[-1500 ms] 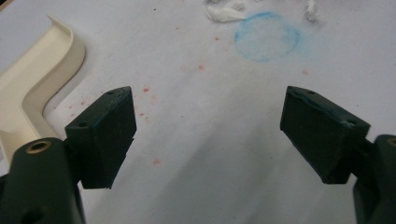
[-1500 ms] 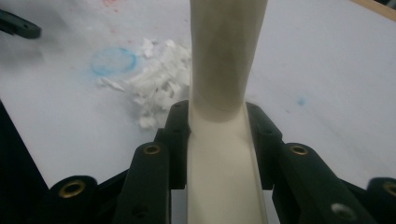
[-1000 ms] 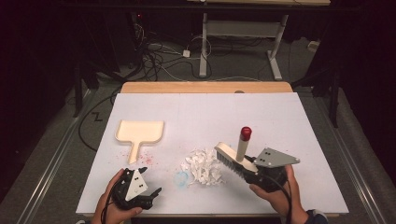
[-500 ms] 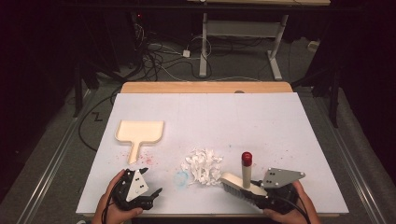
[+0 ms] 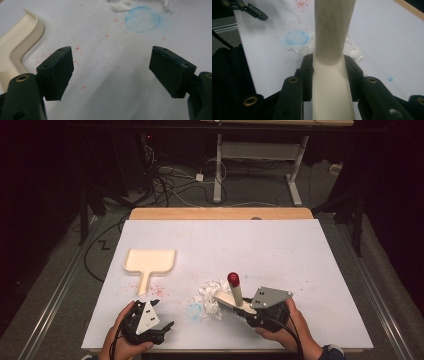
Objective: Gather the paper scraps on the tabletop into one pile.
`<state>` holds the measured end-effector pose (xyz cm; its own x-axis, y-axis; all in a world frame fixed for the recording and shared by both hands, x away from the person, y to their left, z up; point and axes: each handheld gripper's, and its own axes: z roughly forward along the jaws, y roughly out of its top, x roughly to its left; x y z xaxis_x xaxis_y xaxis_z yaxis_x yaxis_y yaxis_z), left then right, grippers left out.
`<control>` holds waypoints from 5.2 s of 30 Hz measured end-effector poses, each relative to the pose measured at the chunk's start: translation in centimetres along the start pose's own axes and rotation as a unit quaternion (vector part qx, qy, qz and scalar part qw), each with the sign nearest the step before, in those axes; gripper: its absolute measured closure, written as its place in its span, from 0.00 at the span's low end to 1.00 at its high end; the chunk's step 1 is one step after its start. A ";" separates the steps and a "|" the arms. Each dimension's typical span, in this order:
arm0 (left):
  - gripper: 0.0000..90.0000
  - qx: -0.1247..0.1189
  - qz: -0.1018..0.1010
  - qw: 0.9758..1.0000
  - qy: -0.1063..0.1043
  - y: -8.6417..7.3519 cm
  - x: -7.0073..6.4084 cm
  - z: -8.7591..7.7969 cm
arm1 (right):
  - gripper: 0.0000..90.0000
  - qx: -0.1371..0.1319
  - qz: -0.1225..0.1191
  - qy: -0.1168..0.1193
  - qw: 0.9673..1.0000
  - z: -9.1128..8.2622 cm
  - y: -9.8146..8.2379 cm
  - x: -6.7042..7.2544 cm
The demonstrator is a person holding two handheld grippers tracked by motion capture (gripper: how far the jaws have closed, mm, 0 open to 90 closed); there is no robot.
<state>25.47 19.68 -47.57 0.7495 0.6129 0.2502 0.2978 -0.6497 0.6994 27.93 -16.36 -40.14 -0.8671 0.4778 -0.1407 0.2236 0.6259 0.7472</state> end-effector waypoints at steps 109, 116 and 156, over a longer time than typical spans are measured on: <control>0.21 -0.004 -0.001 1.000 0.014 -0.1 0.1 -0.1 | 0.76 -0.067 0.038 -0.136 0.988 0.1 0.6 -3.6; 0.21 -0.005 0.009 1.000 0.014 0.2 -0.2 0.1 | 0.76 -0.067 0.054 -0.114 0.990 -3.4 -2.1 -3.7; 0.20 0.021 0.002 1.000 0.009 0.3 -0.3 1.0 | 0.60 0.148 0.158 -0.036 0.975 -2.2 -6.0 -14.7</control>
<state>25.95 18.90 -48.10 0.7402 0.6183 0.2642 0.3207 -0.6700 0.6695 38.38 -28.47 -41.11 -0.7022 0.7119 0.0133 0.6038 0.5854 0.5411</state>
